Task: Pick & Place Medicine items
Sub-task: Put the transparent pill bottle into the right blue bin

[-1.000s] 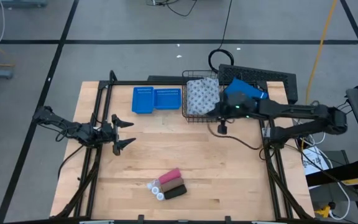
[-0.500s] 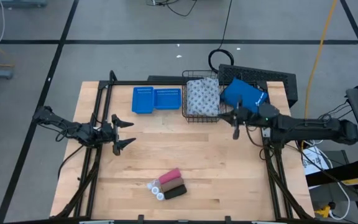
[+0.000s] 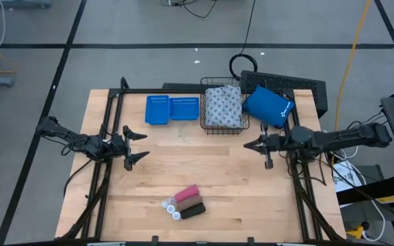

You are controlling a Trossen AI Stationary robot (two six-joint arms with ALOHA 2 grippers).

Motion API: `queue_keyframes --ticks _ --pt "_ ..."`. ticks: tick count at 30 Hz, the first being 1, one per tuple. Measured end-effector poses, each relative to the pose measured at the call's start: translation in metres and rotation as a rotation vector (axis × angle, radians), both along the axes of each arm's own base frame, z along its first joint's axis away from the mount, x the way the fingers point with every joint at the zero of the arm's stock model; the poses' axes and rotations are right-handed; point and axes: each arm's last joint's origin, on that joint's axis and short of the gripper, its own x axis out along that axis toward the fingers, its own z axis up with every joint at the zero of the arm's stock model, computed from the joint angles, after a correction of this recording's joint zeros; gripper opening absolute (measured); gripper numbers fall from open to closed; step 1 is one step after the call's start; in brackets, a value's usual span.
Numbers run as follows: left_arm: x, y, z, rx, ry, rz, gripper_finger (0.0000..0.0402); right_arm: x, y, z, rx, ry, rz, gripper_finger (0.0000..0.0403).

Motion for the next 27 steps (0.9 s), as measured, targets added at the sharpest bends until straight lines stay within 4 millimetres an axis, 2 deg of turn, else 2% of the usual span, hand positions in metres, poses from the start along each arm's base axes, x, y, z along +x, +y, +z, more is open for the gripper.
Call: queue_keyframes --ticks 7,15,27 --pt "0.0 0.0 0.0 0.0 0.0 0.0 0.0351 -0.023 0.0 0.017 0.004 -0.153 -0.014 0.0" --pt "0.0 0.0 0.0 0.0 0.0 0.0 0.0351 -0.039 0.002 0.026 -0.017 -0.252 0.012 0.0" --pt "0.0 0.0 0.0 0.0 0.0 0.0 0.0351 -0.047 0.001 0.004 0.003 -0.361 0.019 0.0"
